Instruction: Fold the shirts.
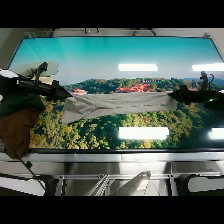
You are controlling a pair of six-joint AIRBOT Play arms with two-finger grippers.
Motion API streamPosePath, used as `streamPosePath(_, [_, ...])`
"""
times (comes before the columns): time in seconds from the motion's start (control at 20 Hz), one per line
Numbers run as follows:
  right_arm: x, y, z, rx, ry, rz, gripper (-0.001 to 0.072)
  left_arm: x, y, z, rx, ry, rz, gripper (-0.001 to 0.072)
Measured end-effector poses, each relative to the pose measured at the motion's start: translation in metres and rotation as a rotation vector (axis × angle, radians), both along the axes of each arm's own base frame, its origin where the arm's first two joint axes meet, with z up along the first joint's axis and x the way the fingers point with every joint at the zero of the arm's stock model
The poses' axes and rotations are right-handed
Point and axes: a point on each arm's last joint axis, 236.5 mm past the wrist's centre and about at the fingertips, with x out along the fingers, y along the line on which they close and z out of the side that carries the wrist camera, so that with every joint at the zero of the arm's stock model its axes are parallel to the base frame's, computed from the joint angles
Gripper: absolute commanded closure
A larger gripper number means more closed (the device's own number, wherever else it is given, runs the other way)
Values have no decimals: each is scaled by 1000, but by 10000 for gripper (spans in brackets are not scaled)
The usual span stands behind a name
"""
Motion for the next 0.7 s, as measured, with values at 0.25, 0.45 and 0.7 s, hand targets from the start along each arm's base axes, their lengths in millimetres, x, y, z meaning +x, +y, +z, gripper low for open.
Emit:
streamPosePath(0.25, [0, -9, -28, -75, 36, 16, 520, 33, -9, -26, 16, 12, -85, 681])
streamPosePath(0.45, [-1, -25, -24, -159, 26, 88, 193, 45, -11, -11, 8, 23, -130, -13])
streamPosePath(0.7, [5, -51, -9, -261, 24, 131, 12, 60, -7, 29, 24, -31, -148, -5])
